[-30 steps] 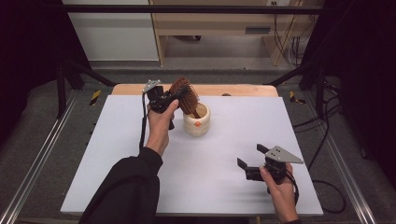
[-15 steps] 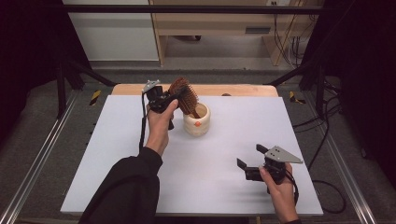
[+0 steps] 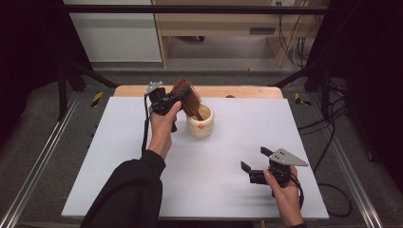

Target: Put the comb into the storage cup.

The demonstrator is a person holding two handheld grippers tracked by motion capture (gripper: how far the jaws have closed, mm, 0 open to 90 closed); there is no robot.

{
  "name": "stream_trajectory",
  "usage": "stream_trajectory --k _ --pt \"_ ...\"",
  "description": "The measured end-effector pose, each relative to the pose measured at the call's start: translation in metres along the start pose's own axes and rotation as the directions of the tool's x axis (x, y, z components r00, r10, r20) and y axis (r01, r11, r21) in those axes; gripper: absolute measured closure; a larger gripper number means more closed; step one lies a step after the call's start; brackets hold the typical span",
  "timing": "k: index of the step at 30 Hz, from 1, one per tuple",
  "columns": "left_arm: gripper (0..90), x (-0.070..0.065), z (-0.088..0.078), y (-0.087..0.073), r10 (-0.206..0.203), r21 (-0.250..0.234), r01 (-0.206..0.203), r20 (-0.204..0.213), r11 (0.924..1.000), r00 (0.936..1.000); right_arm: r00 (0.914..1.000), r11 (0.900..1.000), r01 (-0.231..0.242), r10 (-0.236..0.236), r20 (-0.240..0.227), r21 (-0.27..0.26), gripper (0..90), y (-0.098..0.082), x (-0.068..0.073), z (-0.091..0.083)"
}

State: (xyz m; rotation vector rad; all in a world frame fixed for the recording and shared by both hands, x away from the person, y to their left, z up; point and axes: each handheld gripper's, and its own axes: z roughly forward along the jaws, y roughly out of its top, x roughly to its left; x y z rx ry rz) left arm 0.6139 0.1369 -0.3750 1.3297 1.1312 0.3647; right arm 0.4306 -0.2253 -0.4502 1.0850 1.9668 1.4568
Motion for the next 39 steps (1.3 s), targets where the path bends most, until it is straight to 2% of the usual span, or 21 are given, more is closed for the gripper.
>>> stream_trajectory --k 4,7,18,26,32,39 --pt "44.8 0.001 0.0 0.0 0.0 0.001 0.0 -0.002 1.0 1.0 1.0 1.0 -0.003 0.003 0.0 0.002 4.5 0.0 0.0 0.0" --pt "41.6 0.002 -0.001 0.0 -0.022 -0.008 0.022 0.006 0.9997 0.9998 1.0 1.0 -0.003 0.003 -0.002 0.004 4.5 0.0 0.0 0.0" --pt "35.5 0.002 -0.002 -0.001 -0.013 -0.02 0.014 0.022 0.9997 0.9997 1.0 1.0 -0.002 0.002 -0.004 0.006 4.5 0.0 0.001 0.001" --pt "30.1 0.0 -0.004 -0.001 0.005 -0.022 -0.004 0.019 0.9998 0.9998 1.0 1.0 -0.001 0.001 -0.005 0.006 4.5 0.0 0.001 0.001" --pt "18.9 -0.003 -0.006 -0.002 0.023 -0.017 -0.023 0.008 0.9996 0.9997 1.0 1.0 -0.003 0.003 -0.006 0.005 4.5 0.0 0.002 0.002" --pt "10.8 -0.007 -0.011 -0.003 0.051 -0.008 -0.052 -0.01 0.9986 0.9986 1.0 1.0 -0.001 0.001 -0.007 0.004 4.5 0.0 0.003 0.003"
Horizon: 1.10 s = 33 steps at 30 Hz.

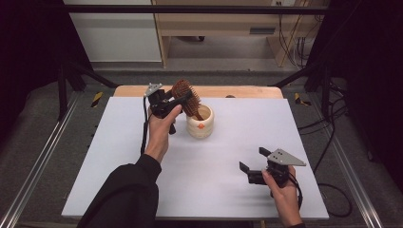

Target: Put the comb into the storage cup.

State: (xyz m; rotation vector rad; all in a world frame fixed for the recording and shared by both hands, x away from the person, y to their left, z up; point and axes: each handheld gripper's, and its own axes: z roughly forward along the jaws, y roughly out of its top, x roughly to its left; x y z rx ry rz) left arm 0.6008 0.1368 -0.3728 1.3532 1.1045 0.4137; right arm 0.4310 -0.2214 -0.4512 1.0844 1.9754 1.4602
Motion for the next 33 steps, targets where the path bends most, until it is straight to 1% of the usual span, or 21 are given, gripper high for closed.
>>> stream_trajectory --k 4,9,13,15,20,22,26,28,33 --pt "8.4 -0.004 -0.006 -0.002 0.025 0.013 -0.025 -0.008 0.9996 0.9996 0.9999 1.0 -0.01 0.01 0.002 -0.005 4.4 0.0 0.0 0.0" --pt "6.8 -0.009 -0.014 -0.002 0.08 0.029 -0.079 -0.023 0.9964 0.9965 1.0 1.0 -0.008 0.008 -0.002 -0.005 4.4 0.0 0.002 0.001" --pt "6.2 -0.013 -0.019 -0.001 0.091 0.033 -0.09 -0.028 0.9954 0.9955 1.0 1.0 -0.005 0.005 -0.004 -0.007 4.4 0.001 0.003 0.001" --pt "6.1 -0.015 -0.021 -0.001 0.108 0.036 -0.106 -0.033 0.9937 0.9937 1.0 1.0 -0.006 0.006 -0.006 -0.008 4.4 0.001 0.003 0.001" --pt "6.1 -0.02 -0.026 -0.005 0.118 0.052 -0.116 -0.038 0.9919 0.9923 0.9999 1.0 -0.009 0.009 -0.004 -0.008 4.3 0.001 0.003 0.0" --pt "6.0 -0.023 -0.029 -0.007 0.126 0.057 -0.124 -0.033 0.9906 0.9915 1.0 1.0 -0.009 0.009 -0.005 -0.011 4.3 0.001 0.003 0.0" --pt "5.9 -0.029 -0.033 -0.007 0.159 0.057 -0.157 -0.032 0.986 0.9868 1.0 1.0 -0.009 0.009 -0.003 -0.011 4.2 0.0 0.003 -0.001" --pt "5.8 -0.032 -0.035 -0.008 0.168 0.055 -0.167 -0.029 0.9845 0.9853 1.0 1.0 -0.009 0.009 -0.002 -0.009 4.2 0.0 0.003 0.0" --pt "5.4 -0.036 -0.041 -0.007 0.191 0.049 -0.189 -0.037 0.9807 0.9809 1.0 1.0 -0.008 0.008 0.0 -0.009 4.2 0.0 0.003 0.0"
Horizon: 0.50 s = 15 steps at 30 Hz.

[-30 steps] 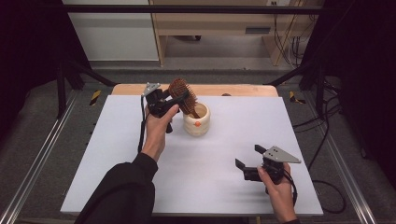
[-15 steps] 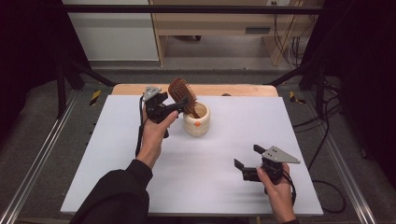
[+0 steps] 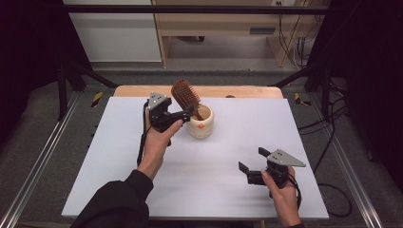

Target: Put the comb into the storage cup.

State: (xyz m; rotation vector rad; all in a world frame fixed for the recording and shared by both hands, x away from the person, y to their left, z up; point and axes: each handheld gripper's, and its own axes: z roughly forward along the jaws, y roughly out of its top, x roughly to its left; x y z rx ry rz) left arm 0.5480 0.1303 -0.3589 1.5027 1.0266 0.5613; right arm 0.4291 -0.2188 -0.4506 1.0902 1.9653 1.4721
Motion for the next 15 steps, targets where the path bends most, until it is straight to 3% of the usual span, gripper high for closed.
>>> stream_trajectory --k 15 --pt "4.2 0.003 -0.037 -0.011 0.045 0.005 -0.045 0.0 0.999 0.999 0.9997 1.0 0.023 -0.023 0.002 0.005 4.2 0.003 0.003 0.002"
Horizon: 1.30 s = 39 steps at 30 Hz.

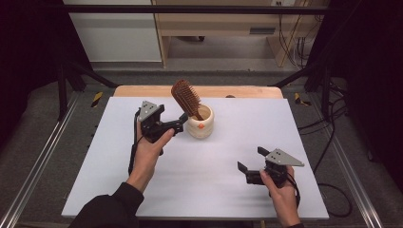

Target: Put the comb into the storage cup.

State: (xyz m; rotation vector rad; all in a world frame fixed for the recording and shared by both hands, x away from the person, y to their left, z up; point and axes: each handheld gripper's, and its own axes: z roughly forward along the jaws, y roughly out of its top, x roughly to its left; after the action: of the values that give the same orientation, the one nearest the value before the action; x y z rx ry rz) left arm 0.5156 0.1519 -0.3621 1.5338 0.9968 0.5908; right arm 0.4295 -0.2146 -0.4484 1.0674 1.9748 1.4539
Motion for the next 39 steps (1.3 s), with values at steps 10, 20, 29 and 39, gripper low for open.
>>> stream_trajectory --k 10,20,29,39 --pt "4.0 0.013 -0.028 0.003 -0.006 -0.038 0.006 0.0 0.9993 1.0 1.0 1.0 0.005 -0.005 0.004 -0.004 4.2 0.0 0.001 -0.002" --pt "3.8 0.027 -0.055 0.008 -0.003 -0.058 0.003 -0.008 0.9983 1.0 1.0 1.0 0.007 -0.007 0.004 -0.008 3.8 0.0 0.001 -0.003" --pt "3.5 0.041 -0.08 0.008 0.011 -0.078 -0.012 -0.022 0.9968 0.9997 0.9999 1.0 -0.012 0.012 0.0 -0.02 4.4 0.0 0.001 -0.005" --pt "3.4 0.06 -0.109 0.007 0.029 -0.077 -0.032 -0.036 0.9965 0.9989 0.9972 0.994 -0.049 0.055 0.05 -0.102 3.5 0.004 -0.008 -0.015"
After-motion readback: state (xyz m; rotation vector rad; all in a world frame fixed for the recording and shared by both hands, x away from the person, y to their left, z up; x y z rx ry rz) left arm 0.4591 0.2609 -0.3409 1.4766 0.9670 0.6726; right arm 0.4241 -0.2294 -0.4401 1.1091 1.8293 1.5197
